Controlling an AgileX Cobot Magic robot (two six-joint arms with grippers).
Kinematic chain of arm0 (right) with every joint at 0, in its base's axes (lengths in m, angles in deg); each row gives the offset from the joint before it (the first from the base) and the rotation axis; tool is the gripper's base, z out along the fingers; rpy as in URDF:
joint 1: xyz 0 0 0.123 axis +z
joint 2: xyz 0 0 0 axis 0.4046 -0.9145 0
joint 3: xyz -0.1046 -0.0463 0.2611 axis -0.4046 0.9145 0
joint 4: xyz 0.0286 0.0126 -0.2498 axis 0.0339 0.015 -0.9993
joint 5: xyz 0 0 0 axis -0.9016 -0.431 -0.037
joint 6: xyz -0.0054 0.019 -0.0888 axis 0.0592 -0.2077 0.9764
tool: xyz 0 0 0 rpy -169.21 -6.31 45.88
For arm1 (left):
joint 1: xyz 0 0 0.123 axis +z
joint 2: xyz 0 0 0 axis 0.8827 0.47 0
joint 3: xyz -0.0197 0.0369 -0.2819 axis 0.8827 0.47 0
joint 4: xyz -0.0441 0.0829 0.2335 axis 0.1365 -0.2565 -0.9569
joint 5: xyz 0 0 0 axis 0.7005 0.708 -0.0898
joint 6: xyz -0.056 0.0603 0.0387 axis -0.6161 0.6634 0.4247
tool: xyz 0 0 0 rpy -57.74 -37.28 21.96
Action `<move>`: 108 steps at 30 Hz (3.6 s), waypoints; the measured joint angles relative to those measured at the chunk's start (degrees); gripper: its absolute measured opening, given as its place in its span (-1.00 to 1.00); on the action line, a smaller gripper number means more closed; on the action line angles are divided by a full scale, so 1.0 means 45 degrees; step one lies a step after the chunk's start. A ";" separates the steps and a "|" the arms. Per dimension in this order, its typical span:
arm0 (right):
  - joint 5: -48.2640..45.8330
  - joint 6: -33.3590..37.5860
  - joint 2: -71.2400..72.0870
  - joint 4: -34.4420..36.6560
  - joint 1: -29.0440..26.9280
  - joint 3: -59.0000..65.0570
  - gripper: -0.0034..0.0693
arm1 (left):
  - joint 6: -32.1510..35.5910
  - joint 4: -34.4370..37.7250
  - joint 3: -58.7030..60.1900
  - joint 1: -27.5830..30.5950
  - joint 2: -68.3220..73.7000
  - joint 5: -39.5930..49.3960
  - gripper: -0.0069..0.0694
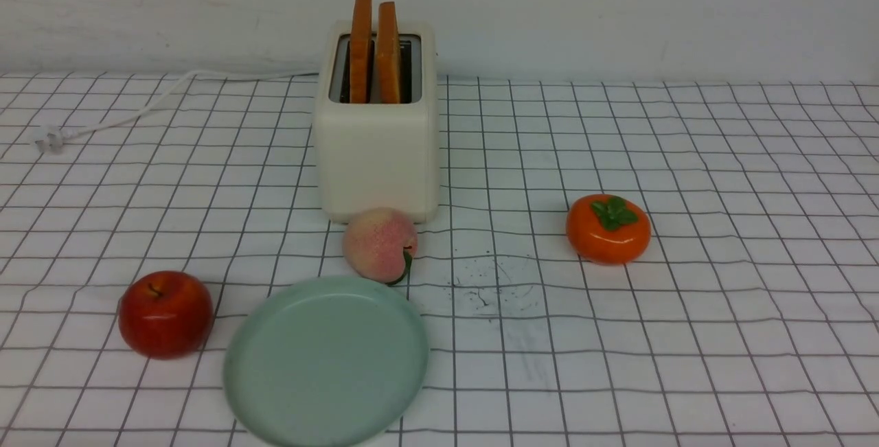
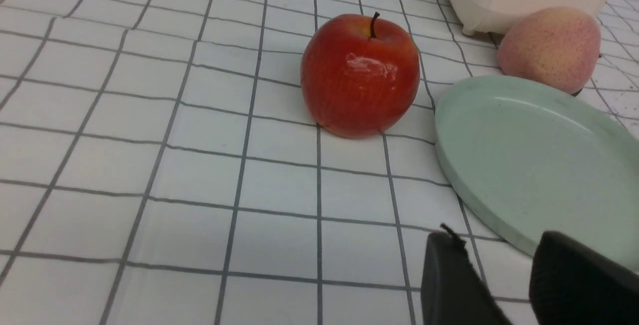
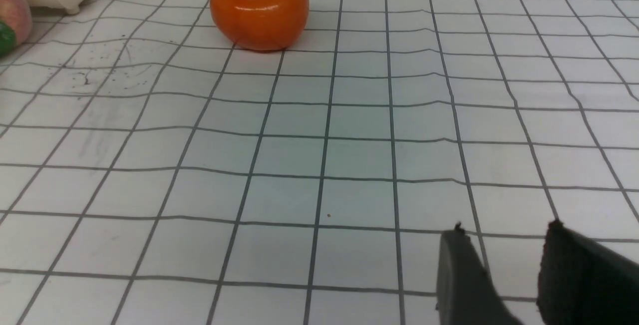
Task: Take toasted bread from bread machine on white checkered table place on plate.
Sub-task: 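Reach for a toast slice standing in the toaster with the left gripper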
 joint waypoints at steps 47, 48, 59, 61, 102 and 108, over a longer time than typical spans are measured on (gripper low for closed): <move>-0.0267 -0.4062 -0.4166 0.0116 0.1397 -0.5694 -0.87 | 0.2931 0.7889 -0.5079 0.0000 0.3760 -0.1753 -0.85; -0.1314 -0.3490 -0.4852 0.0055 0.1762 -0.6593 -0.89 | 0.3505 0.7856 -0.5485 0.0000 0.4372 -0.1448 -0.85; -0.6399 -0.0972 -0.9504 0.0374 0.3806 -1.2405 -0.91 | 0.7311 0.8208 -1.0168 -0.0070 1.2044 0.0042 -0.85; -0.5834 -0.0955 -0.9644 0.0389 0.3806 -1.2721 -0.91 | 0.7947 0.8327 -1.0827 -0.0560 1.2948 -0.0009 -0.85; -0.3080 -0.0613 -0.9677 0.1338 0.3806 -1.2926 -0.80 | 1.0553 0.8578 -1.8176 -0.3442 2.4131 -0.6077 0.11; -0.3080 -0.0613 -0.9677 0.1338 0.3806 -1.2926 -0.79 | 1.0423 0.8589 -1.8500 -0.3453 2.4155 -0.6192 0.11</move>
